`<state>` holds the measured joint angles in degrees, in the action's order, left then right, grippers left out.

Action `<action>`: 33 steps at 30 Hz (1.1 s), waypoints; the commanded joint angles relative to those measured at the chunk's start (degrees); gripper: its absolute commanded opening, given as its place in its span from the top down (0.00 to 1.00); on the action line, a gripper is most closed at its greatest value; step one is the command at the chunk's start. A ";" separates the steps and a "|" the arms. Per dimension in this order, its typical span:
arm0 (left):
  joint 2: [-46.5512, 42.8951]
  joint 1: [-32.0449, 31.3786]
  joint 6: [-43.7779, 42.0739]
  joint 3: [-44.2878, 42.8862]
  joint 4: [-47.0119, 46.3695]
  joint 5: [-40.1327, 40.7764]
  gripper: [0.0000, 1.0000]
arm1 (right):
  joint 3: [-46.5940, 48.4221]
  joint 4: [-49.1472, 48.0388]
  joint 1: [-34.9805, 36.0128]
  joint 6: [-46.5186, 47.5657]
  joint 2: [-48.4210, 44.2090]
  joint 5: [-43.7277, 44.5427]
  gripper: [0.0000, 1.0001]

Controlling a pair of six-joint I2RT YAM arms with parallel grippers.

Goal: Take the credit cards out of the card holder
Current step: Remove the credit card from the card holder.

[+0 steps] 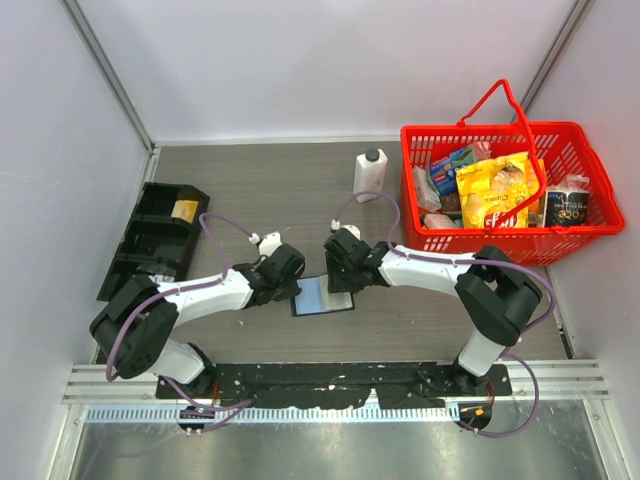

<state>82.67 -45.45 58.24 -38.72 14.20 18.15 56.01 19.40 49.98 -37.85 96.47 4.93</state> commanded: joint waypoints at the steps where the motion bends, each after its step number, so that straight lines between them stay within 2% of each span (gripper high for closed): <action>1: 0.30 -1.39 1.26 0.05 -1.54 -1.72 0.76 | 1.38 -2.35 -0.05 1.28 -3.47 -1.41 0.57; 4: 0.12 -1.83 1.26 -0.13 -1.54 -1.45 0.82 | 2.70 -1.12 -0.05 1.81 -4.88 -1.76 0.57; 13: -0.06 -2.10 1.35 -0.22 -1.28 -1.10 0.85 | 3.67 -0.85 0.03 1.46 -6.82 -4.05 0.57; 22: -1.64 -2.10 2.49 0.66 -1.01 -0.22 0.85 | 1.30 -9.02 -0.05 0.40 -5.77 -17.39 0.57; 24: -2.51 -2.19 3.02 1.19 -0.75 0.48 0.85 | 0.95 -9.29 -0.05 0.05 -5.15 -17.85 0.56; 30: -8.13 -2.18 5.39 3.30 1.71 3.99 0.76 | -1.07 -8.76 -0.93 -0.56 -6.37 -13.37 0.55; 33: -12.88 -2.19 5.05 3.39 2.59 4.88 0.71 | -4.41 -10.60 -4.00 -1.09 -8.05 -12.92 0.54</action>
<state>75.33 -47.31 62.37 -35.79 15.55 19.40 54.50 11.86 49.04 -37.82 91.35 -9.50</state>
